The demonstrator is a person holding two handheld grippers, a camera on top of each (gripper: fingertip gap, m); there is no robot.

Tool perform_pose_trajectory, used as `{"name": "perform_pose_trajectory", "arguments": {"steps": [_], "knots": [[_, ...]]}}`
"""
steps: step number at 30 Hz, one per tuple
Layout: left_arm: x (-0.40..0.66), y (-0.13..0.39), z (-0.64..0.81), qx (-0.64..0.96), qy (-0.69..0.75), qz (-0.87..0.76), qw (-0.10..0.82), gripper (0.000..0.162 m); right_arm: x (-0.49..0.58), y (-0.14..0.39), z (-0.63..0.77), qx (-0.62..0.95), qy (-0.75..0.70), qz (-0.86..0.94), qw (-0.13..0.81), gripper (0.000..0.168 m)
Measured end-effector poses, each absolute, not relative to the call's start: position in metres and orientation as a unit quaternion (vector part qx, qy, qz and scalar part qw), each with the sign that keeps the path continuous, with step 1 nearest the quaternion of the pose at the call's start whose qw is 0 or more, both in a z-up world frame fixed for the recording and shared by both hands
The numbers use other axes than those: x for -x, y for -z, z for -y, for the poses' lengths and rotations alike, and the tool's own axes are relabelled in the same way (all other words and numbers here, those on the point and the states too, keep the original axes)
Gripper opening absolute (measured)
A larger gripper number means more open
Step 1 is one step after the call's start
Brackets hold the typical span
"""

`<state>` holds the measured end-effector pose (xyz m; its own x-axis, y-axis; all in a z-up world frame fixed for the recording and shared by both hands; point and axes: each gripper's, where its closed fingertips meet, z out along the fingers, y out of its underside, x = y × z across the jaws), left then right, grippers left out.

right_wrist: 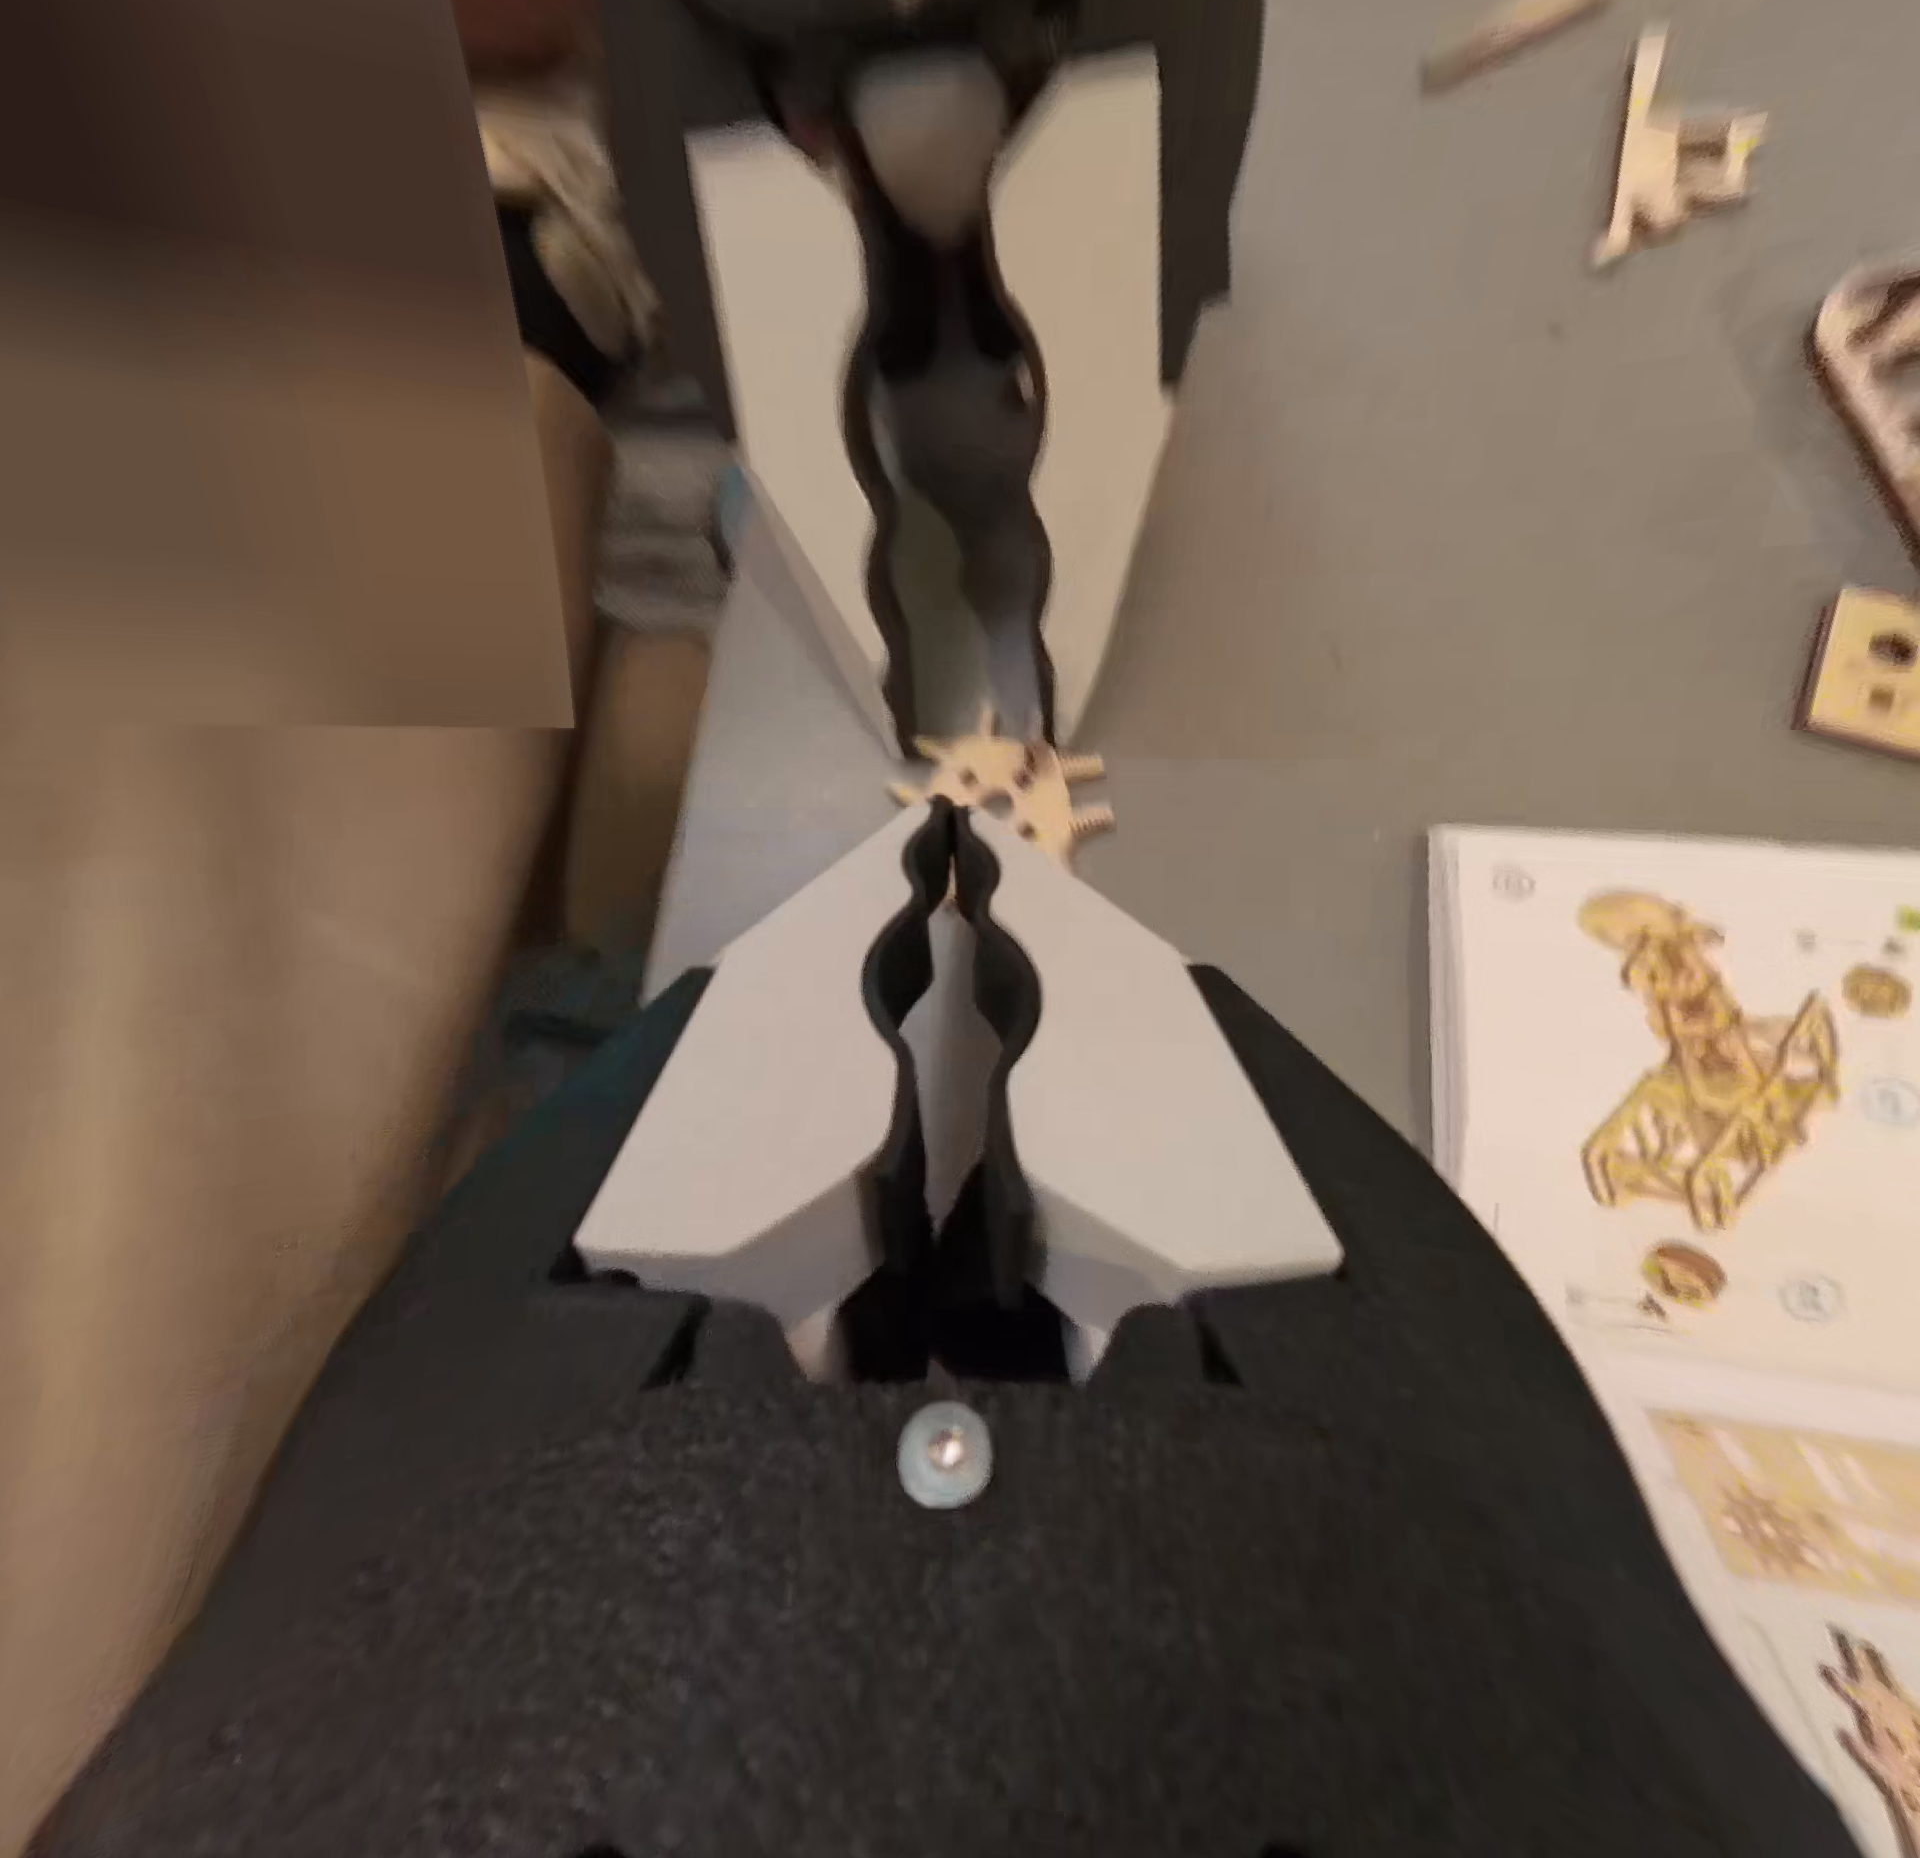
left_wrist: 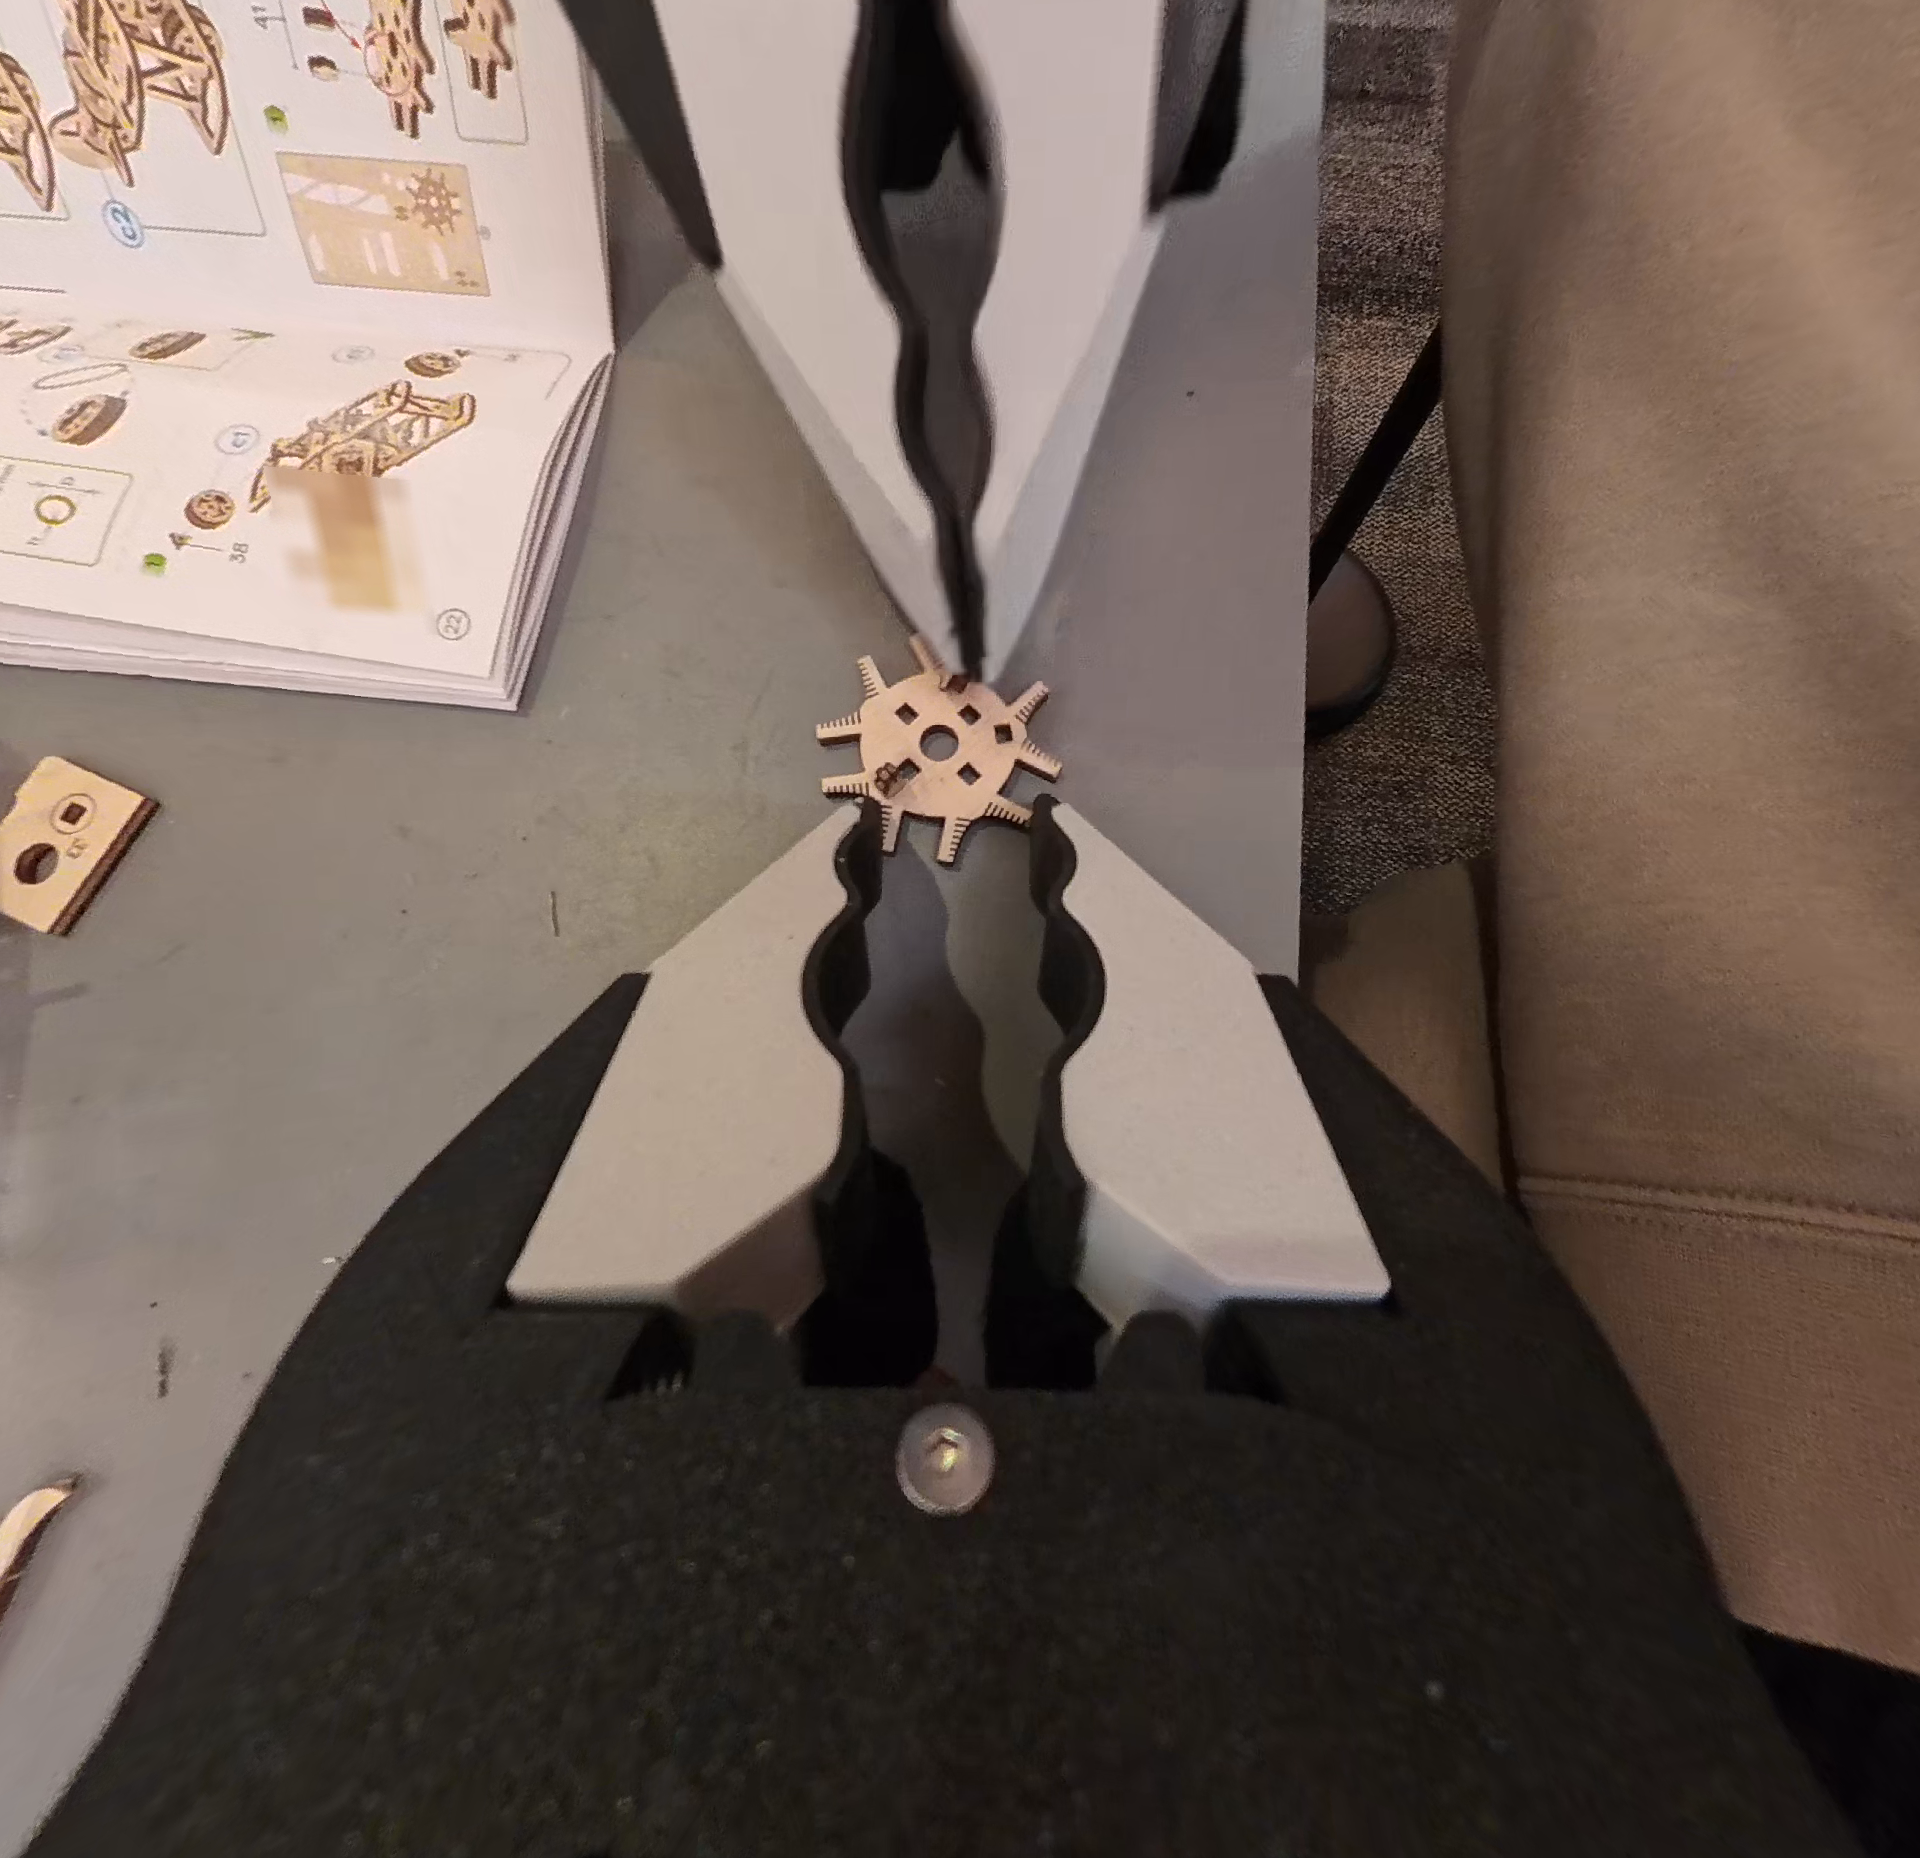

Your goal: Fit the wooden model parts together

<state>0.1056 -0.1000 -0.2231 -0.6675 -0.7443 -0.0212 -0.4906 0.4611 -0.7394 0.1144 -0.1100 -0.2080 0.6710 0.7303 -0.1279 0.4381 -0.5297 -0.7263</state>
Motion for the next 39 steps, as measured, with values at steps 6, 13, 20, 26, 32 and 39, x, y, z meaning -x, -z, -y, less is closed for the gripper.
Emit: {"name": "perform_pose_trajectory", "arguments": {"steps": [6,13,20,26,32,39], "knots": [[-0.106,0.223,0.100,0.369,0.366,-0.837,0.173,0.027,-0.101,0.190,0.111,0.829,-0.248,0.344,0.365,0.000],[-0.105,0.223,0.101,0.367,0.365,-0.838,0.174,0.027,-0.101,0.181,0.109,0.822,-0.285,0.320,0.373,0.000],[-0.106,0.223,0.101,0.368,0.366,-0.837,0.172,0.027,-0.098,0.186,0.112,0.825,-0.275,0.334,0.363,0.000],[-0.106,0.223,0.101,0.368,0.366,-0.837,0.173,0.027,-0.107,0.194,0.109,0.840,-0.264,0.320,0.350,0.000],[-0.106,0.223,0.101,0.367,0.365,-0.838,0.173,0.027,-0.117,0.208,0.110,0.860,-0.249,0.308,0.323,0.000],[-0.106,0.223,0.101,0.366,0.366,-0.838,0.172,0.027,-0.111,0.203,0.113,0.850,-0.272,0.309,0.328,0.000]]}}
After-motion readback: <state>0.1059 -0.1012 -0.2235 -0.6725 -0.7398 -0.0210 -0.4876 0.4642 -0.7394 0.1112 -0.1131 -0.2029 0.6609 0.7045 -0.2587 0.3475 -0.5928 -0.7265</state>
